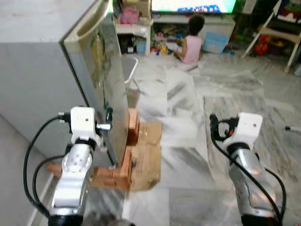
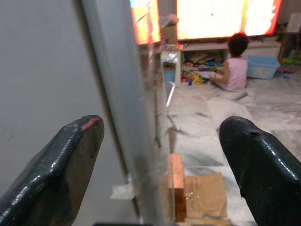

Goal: Restocking fridge

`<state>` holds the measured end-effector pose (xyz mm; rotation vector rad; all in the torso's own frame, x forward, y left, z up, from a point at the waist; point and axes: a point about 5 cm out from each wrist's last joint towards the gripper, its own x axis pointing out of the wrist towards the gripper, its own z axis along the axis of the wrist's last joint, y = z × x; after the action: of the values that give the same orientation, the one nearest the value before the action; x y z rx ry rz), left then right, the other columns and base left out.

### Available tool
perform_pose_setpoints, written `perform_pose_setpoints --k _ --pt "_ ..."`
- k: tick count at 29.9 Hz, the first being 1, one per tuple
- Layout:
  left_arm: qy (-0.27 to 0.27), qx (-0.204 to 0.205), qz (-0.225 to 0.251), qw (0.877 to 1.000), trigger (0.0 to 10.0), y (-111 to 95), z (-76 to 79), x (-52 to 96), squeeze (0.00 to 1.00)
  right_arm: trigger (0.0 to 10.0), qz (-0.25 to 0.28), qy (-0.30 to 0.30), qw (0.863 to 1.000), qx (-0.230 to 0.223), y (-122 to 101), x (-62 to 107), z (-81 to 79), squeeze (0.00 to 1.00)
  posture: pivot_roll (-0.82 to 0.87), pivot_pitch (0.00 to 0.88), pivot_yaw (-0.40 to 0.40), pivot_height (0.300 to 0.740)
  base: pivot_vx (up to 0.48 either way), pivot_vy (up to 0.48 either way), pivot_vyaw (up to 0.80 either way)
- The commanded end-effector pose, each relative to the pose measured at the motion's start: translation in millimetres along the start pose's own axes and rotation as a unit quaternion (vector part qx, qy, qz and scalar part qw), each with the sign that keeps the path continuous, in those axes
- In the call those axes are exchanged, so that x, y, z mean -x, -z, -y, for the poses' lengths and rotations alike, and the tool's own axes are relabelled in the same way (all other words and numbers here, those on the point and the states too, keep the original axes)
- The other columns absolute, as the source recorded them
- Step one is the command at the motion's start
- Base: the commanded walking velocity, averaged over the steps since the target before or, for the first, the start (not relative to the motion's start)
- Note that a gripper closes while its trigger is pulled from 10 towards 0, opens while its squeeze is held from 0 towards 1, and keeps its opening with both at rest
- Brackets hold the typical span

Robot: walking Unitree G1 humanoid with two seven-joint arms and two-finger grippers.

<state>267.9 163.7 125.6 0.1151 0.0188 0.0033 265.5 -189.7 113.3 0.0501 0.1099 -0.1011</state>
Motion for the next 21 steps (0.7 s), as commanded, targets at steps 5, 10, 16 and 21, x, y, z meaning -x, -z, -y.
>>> perform_pose_setpoints --k 5,10,16,21 --pt "0.014 -0.005 0.01 1.0 10.0 -6.1 3.5 0.1 0.0 10.0 -0.003 0.003 1.0 -0.001 -0.9 0.9 0.4 0.0 0.02 0.0 0.011 0.74 0.344 0.0 0.0" --pt "0.018 -0.005 0.012 1.0 10.0 -6.2 4.4 0.3 0.0 10.0 -0.007 0.007 1.0 0.002 0.9 3.0 3.2 0.0 0.01 0.0 0.012 0.74 0.455 0.0 0.0" --pt "0.009 -0.002 0.005 1.0 10.0 -4.6 3.9 0.6 0.0 10.0 -0.031 0.011 0.999 0.008 9.4 11.9 9.0 0.0 0.01 0.0 0.008 0.74 0.405 0.0 0.0" --pt "-0.024 -0.001 -0.008 1.0 10.0 -0.6 -2.8 -0.5 0.0 10.0 -0.064 0.01 0.998 0.014 20.4 24.4 17.4 0.0 0.01 0.0 0.008 0.74 0.053 0.0 0.0"
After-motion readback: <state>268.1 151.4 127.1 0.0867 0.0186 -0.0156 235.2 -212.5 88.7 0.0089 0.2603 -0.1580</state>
